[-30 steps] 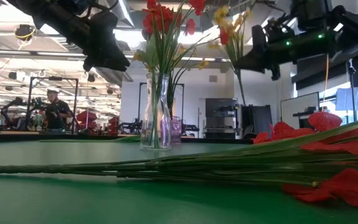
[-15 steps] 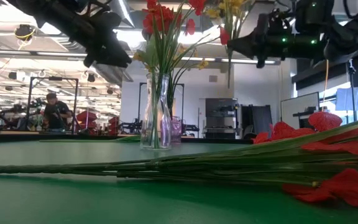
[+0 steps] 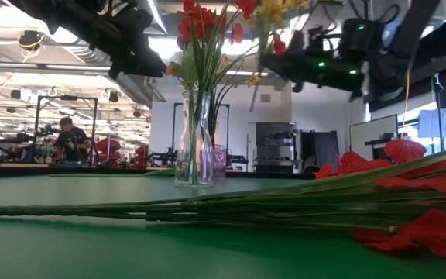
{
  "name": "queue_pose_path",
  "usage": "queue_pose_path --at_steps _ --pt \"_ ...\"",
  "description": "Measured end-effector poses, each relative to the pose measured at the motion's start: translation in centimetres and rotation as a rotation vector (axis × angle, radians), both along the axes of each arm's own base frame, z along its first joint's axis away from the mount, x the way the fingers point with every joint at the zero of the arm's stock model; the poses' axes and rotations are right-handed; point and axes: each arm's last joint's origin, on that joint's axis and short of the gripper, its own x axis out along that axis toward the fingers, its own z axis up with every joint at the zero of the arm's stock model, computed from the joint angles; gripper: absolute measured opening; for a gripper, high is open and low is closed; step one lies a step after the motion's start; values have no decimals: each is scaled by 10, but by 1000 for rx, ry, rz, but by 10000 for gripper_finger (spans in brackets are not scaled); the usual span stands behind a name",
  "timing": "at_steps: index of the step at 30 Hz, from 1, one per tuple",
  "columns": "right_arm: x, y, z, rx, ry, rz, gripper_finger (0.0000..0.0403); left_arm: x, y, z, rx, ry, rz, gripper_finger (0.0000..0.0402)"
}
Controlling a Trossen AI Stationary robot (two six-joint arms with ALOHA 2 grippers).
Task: Sort flowers into vase by color
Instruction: Put the yellow flowers into the pink transparent vase
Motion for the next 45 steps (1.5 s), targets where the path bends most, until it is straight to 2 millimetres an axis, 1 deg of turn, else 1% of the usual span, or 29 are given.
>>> queue_pose_path --at_steps 5,8,13,18,22,24,26,29,32,35,41,45 --pt "26 -21 1 -21 38 -10 6 0 0 0 5 5 -4 114" --pt "38 -34 0 -4 92 -1 6 0 0 0 4 4 -5 114" --pt "48 -48 6 -3 154 -2 6 0 -1 0 4 5 -7 114" --pt "50 -54 13 -29 155 -19 6 1 -1 0 4 4 -12 114" --pt "48 -59 13 -28 158 -29 6 1 -1 0 0 2 -10 114" --pt "45 -66 10 -17 147 -31 6 1 -1 0 0 2 -10 114" --pt "40 -77 4 30 134 7 6 1 -1 0 -1 1 -10 114" --pt "36 -89 -6 91 119 62 6 1 -1 0 -2 0 -9 114" --pt "39 -90 -16 105 127 84 6 1 -1 0 -2 0 -9 114" --pt "45 -85 -20 92 117 103 6 1 -1 0 -2 0 -9 114" --pt "65 -83 -16 63 88 133 6 1 -1 0 -5 -1 -8 114" --pt "76 -84 -18 44 93 140 6 1 -2 0 -19 -8 -4 114"
